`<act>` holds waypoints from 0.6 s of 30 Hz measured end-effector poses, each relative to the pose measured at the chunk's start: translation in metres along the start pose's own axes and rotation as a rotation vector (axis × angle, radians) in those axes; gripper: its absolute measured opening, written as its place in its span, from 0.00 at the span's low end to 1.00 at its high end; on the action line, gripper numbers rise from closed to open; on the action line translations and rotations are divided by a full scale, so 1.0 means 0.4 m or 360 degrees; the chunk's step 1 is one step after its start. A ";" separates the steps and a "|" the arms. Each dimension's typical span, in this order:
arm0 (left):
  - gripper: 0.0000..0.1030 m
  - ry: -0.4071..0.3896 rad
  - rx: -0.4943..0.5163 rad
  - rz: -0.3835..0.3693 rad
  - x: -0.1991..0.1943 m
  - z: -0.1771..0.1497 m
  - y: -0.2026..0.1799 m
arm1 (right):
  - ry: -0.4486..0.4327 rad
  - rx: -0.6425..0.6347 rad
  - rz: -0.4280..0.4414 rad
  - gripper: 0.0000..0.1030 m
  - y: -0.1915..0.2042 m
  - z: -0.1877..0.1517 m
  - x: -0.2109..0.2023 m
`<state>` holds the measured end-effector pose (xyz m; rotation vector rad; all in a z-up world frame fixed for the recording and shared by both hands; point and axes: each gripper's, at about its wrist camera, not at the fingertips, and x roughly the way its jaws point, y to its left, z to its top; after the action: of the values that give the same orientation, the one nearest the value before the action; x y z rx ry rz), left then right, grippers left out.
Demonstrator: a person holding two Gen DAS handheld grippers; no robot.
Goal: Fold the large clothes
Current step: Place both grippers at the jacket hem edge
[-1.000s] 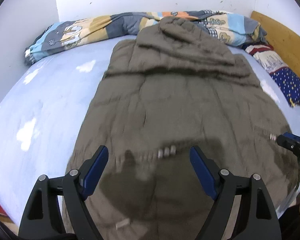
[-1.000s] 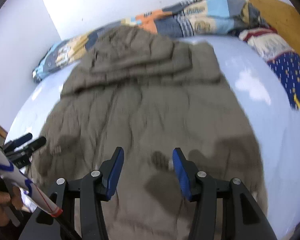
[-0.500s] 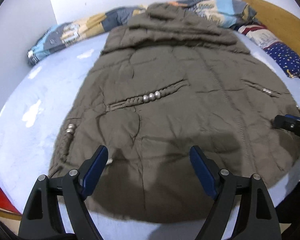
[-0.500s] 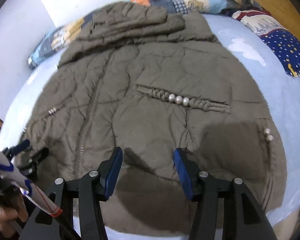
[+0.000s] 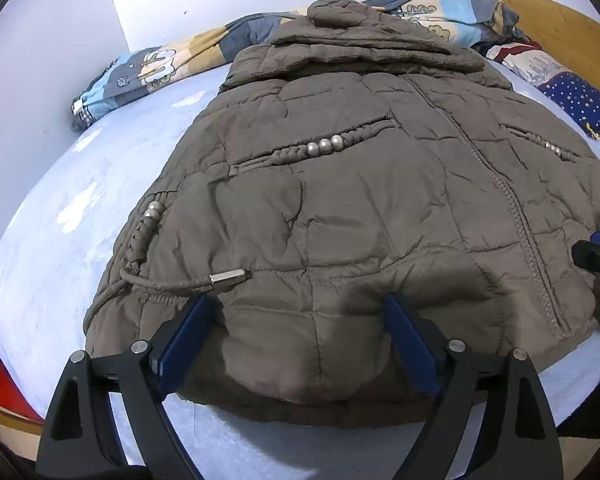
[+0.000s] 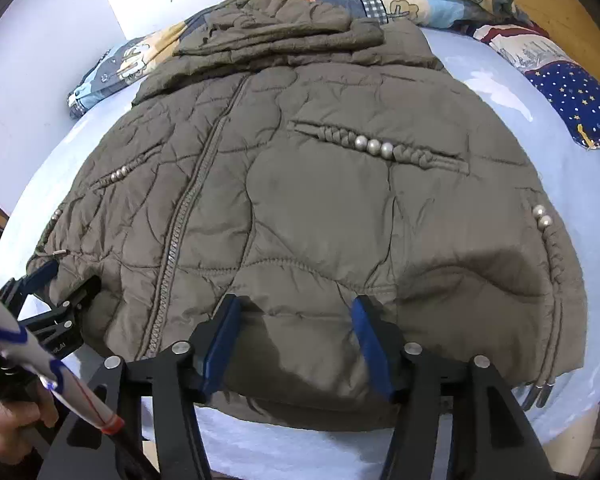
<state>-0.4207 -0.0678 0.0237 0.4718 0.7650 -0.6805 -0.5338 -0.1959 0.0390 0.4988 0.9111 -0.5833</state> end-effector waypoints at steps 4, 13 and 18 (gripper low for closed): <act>0.86 -0.0010 0.0000 0.0002 0.002 -0.004 -0.001 | -0.0021 -0.0074 -0.0051 0.64 0.017 -0.008 0.006; 0.87 -0.0031 -0.0006 -0.0007 0.006 -0.010 0.000 | -0.0041 -0.0119 -0.0100 0.68 0.026 -0.015 0.012; 0.87 -0.0045 -0.0011 -0.0003 0.005 -0.014 0.000 | -0.0050 -0.0124 -0.0117 0.71 0.025 -0.018 0.013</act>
<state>-0.4224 -0.0652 0.0186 0.4545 0.7411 -0.6846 -0.5289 -0.1855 0.0326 0.3862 0.9215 -0.6179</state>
